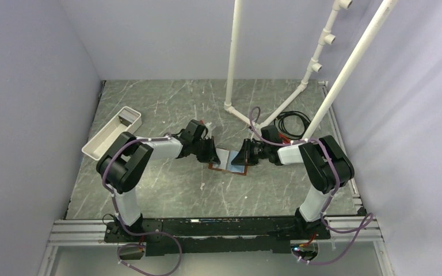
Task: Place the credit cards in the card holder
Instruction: Open the card holder at the center of the board, then pick up the credit card from the storage box.
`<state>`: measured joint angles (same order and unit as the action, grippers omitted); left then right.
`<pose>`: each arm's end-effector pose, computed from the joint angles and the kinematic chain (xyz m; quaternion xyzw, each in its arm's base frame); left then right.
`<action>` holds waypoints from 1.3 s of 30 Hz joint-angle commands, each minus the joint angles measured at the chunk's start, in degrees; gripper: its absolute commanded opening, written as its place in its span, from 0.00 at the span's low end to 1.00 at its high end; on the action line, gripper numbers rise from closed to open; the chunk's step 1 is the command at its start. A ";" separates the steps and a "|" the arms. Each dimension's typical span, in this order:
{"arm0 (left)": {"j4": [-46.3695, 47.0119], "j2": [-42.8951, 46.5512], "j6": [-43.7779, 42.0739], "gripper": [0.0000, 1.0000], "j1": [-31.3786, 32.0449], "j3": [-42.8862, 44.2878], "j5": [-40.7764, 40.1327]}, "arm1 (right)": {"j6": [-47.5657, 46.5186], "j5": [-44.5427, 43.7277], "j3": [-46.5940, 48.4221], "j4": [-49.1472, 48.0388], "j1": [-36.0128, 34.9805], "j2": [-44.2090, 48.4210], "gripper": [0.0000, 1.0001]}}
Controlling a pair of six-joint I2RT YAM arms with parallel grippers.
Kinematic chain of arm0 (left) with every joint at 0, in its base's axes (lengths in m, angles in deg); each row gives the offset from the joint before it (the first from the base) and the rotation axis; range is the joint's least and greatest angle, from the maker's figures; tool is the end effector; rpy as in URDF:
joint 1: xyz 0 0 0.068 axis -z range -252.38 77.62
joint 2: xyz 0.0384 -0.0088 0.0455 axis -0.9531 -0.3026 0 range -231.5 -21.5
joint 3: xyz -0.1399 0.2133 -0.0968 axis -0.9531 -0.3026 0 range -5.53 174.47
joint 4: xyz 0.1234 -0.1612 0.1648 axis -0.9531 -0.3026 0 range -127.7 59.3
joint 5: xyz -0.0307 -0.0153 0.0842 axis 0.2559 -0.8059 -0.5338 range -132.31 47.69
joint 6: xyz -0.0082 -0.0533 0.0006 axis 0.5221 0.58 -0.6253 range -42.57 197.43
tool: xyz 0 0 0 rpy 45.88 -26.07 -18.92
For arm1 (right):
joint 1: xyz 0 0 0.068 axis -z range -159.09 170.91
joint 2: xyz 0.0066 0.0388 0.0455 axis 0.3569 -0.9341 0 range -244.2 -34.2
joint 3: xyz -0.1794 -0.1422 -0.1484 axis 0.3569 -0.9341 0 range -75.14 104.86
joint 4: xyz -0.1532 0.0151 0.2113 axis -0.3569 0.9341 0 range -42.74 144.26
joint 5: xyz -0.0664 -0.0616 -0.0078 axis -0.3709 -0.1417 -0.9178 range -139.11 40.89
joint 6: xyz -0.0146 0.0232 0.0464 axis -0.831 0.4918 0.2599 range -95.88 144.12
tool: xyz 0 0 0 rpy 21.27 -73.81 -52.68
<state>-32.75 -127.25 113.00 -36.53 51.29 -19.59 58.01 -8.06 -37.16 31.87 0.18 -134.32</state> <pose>0.2879 -0.2249 0.1393 0.0681 0.9240 -0.3418 0.1576 0.2752 0.1291 0.1114 -0.0286 0.8797 0.4480 0.1572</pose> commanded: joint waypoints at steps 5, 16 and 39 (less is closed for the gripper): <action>9.59 -2.34 3.12 0.00 -4.71 -9.32 4.29 | -1.31 0.18 -3.50 -3.77 0.95 -4.31 0.16; 10.28 -1.34 3.01 0.00 -5.61 -11.51 4.39 | -3.00 -0.75 -2.95 -0.58 1.44 -2.99 0.17; 4.26 15.90 9.07 0.40 -10.69 -2.94 24.40 | -14.12 -17.89 10.15 25.22 -7.31 12.49 0.46</action>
<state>-26.39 -121.00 120.09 -43.00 47.26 -3.74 47.70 -19.29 -30.02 51.60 -4.54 -125.10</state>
